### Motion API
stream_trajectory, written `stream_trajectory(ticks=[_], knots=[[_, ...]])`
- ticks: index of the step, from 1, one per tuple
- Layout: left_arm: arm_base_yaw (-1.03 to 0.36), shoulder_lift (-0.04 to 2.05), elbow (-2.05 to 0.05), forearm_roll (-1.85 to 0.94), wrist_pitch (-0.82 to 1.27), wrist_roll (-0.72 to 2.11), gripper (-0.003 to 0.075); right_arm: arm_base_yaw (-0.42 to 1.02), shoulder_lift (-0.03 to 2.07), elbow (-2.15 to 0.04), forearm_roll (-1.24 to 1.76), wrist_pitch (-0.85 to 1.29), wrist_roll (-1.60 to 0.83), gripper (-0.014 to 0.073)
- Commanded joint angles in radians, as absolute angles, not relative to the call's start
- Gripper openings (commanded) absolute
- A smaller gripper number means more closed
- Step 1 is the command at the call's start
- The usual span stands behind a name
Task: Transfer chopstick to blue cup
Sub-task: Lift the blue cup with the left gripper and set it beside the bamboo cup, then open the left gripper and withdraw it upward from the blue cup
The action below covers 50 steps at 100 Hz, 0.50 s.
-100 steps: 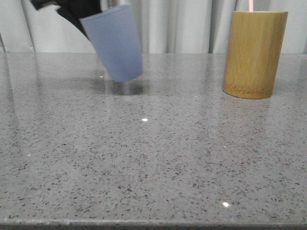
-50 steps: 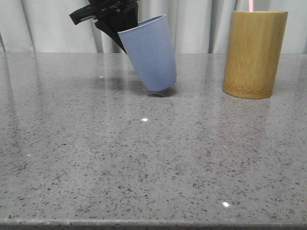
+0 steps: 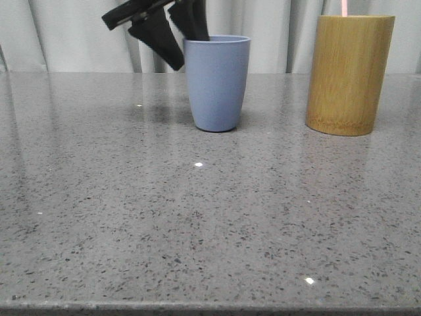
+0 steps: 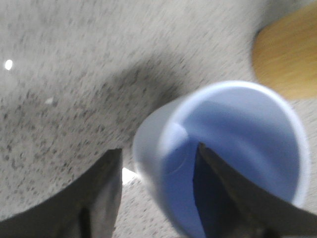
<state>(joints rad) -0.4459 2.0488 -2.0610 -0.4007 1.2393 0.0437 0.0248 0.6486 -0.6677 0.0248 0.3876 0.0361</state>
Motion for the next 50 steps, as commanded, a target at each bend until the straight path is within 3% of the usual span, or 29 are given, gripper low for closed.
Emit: stream_trajectory(ticks=[1, 50], knots=[[-0.454, 1.991, -2.128, -0.454, 1.201, 0.035, 0.036, 0.02, 0.654, -0.701, 0.021, 0.311, 0.033, 0.0372], [-0.448, 1.953, -2.303, -0.416, 1.266, 0.04, 0.0359, 0.02, 0.654, -0.701, 0.021, 0.334, 0.033, 0.0372]])
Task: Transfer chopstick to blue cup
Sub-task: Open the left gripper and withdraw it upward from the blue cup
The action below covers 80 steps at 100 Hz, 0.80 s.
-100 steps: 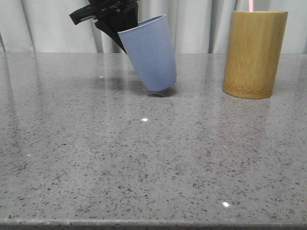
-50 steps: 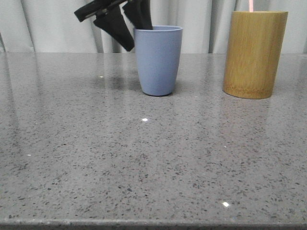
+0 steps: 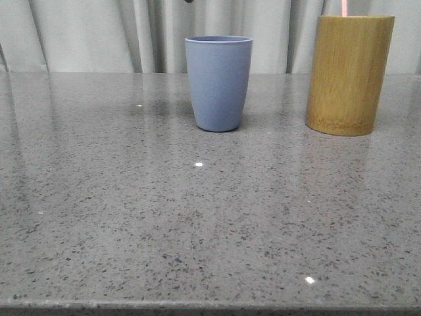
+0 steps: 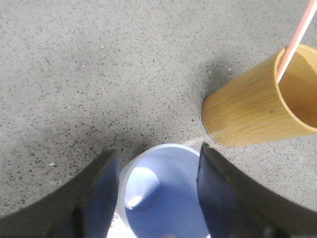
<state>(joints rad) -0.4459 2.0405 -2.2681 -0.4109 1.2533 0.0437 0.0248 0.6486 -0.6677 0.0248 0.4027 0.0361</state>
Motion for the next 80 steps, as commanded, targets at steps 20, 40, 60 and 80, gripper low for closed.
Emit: stream_trajectory(ticks=[20, 40, 60, 80], knots=[[-0.42, 1.897, -2.303, -0.333, 1.265, 0.035, 0.0356, 0.02, 0.654, -0.702, 0.021, 0.327, 0.033, 0.0372], [-0.421, 1.809, -2.263, -0.166, 1.265, 0.029, 0.0356, 0.029, 0.685, -0.711, 0.037, 0.33, 0.033, 0.0372], [-0.421, 1.697, -2.121, -0.012, 1.259, 0.0, 0.0356, 0.072, 0.754, -0.775, 0.047, 0.336, 0.033, 0.0372], [-0.421, 1.563, -1.909, 0.015, 1.16, -0.03, 0.0356, 0.105, 0.86, -0.88, 0.05, 0.37, 0.033, 0.0386]])
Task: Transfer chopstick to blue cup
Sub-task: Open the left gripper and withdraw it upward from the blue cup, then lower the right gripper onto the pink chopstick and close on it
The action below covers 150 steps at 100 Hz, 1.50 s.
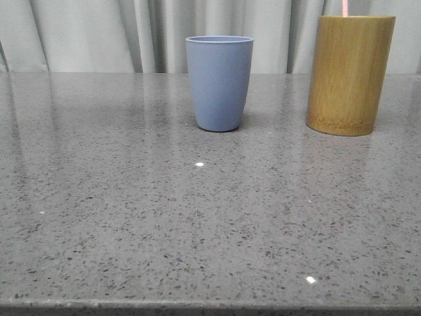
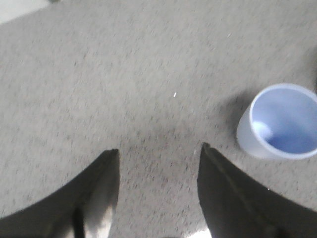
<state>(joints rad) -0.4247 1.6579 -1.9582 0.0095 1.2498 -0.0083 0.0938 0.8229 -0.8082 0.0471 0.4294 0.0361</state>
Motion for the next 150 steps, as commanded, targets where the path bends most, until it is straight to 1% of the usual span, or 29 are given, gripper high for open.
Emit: stream_trajectory(ticks=[1, 13, 20, 43, 60, 98, 137, 143, 150], knots=[[-0.421, 1.557, -1.892, 0.017, 1.151, -0.034, 0.0356, 0.108, 0.863, -0.888, 0.05, 0.371, 0.033, 0.0388], [-0.421, 1.467, -1.746, 0.031, 1.075, -0.051, 0.0356, 0.133, 0.919, -0.958, 0.052, 0.385, 0.033, 0.0434], [-0.421, 1.414, -1.664, 0.036, 1.038, -0.058, 0.0356, 0.149, 0.956, -1.005, 0.055, 0.406, 0.033, 0.0447], [-0.421, 1.264, -1.439, 0.036, 0.966, -0.075, 0.0356, 0.195, 1.089, -1.155, 0.079, 0.415, 0.033, 0.0447], [-0.421, 1.174, -1.334, 0.037, 0.945, -0.091, 0.0356, 0.222, 1.208, -1.259, 0.104, 0.424, 0.033, 0.0447], [-0.421, 1.096, -1.298, 0.045, 0.945, -0.095, 0.0356, 0.224, 1.417, -1.411, 0.12, 0.443, 0.033, 0.0445], [-0.421, 1.093, -1.298, 0.05, 0.946, -0.095, 0.0356, 0.222, 1.54, -1.495, 0.12, 0.434, 0.033, 0.0445], [-0.421, 1.093, -1.298, 0.052, 0.946, -0.095, 0.0356, 0.222, 1.554, -1.505, 0.12, 0.434, 0.033, 0.044], [-0.421, 1.093, -1.298, 0.054, 0.946, -0.095, 0.0356, 0.22, 1.563, -1.508, 0.12, 0.435, 0.033, 0.0414]])
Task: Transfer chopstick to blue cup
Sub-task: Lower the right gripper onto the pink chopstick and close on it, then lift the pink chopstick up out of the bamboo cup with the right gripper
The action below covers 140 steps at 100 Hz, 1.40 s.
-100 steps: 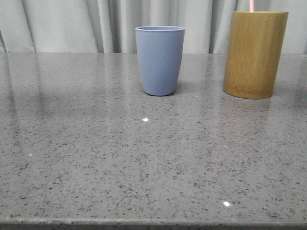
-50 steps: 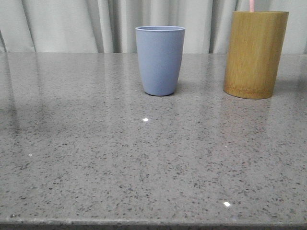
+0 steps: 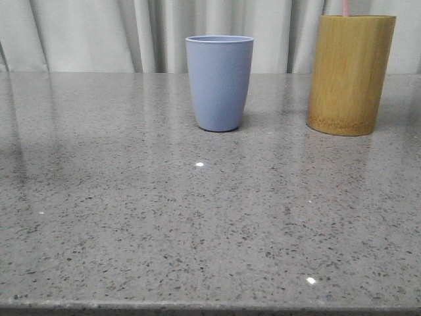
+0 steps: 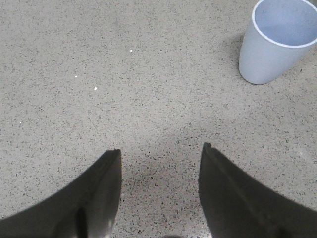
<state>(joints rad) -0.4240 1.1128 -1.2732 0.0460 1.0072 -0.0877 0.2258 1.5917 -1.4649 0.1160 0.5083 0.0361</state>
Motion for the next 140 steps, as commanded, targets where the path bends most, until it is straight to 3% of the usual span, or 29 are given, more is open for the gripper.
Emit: stream_trajectory(ticks=[1, 33, 47, 120, 140], knots=[[-0.421, 1.093, -1.298, 0.054, 0.946, -0.095, 0.0356, 0.219, 1.563, -1.508, 0.12, 0.435, 0.033, 0.0405], [-0.421, 1.093, -1.298, 0.073, 0.946, -0.095, 0.0356, 0.22, 1.564, -1.508, 0.12, 0.43, 0.033, 0.0041], [-0.421, 1.093, -1.298, 0.078, 0.948, -0.095, 0.0356, 0.22, 1.561, -1.508, 0.12, 0.426, 0.033, -0.0053], [-0.421, 1.093, -1.298, 0.078, 0.946, -0.095, 0.0356, 0.225, 1.347, -1.51, 0.12, 0.264, -0.011, -0.0061], [-0.421, 1.093, -1.298, 0.078, 0.944, -0.095, 0.0356, 0.291, 1.34, -1.551, 0.12, 0.257, -0.023, -0.0061]])
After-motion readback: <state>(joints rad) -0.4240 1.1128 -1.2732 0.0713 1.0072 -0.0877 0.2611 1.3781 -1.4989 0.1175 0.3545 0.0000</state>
